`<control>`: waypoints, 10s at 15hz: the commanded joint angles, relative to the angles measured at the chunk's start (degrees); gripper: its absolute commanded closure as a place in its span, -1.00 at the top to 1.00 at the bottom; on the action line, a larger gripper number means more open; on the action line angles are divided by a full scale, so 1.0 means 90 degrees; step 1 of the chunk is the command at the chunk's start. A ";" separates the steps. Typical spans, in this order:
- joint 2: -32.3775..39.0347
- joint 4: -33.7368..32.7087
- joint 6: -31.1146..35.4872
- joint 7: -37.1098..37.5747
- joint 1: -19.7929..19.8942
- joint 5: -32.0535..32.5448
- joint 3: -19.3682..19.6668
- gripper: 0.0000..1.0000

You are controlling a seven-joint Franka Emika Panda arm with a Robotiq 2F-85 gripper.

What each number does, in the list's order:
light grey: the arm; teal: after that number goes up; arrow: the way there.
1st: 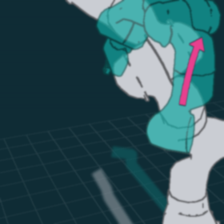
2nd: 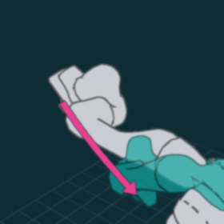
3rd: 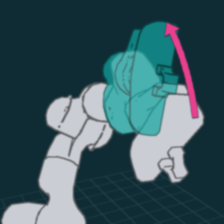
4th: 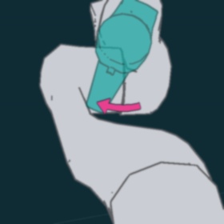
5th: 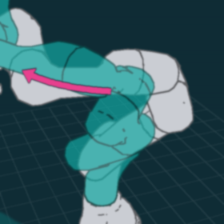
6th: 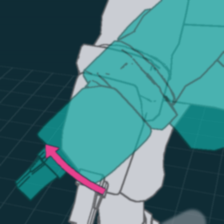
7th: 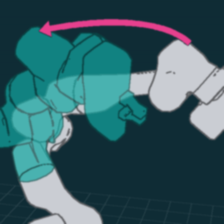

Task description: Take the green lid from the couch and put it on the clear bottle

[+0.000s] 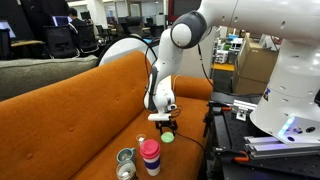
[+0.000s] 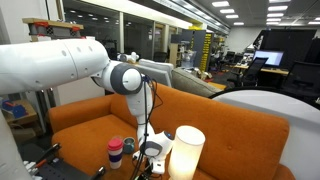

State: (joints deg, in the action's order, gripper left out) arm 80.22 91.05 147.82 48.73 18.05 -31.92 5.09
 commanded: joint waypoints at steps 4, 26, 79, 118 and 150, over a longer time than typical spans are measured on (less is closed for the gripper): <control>-0.0411 0.1074 0.1194 -0.0277 -0.0032 -0.0579 -0.0360 1.00; -0.0185 0.0851 0.1596 -0.0111 -0.0316 -0.1045 -0.0434 1.00; 0.0156 0.0494 0.3733 -0.2257 0.1541 -0.1289 -0.2404 1.00; 0.0414 0.0697 0.3886 -0.2469 0.1479 -0.1680 -0.2030 0.61; -0.2562 0.3623 0.5605 -0.2219 0.1544 0.0676 -0.3626 0.39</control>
State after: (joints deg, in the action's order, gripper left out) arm 61.05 123.53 198.43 26.58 41.02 -25.00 -32.20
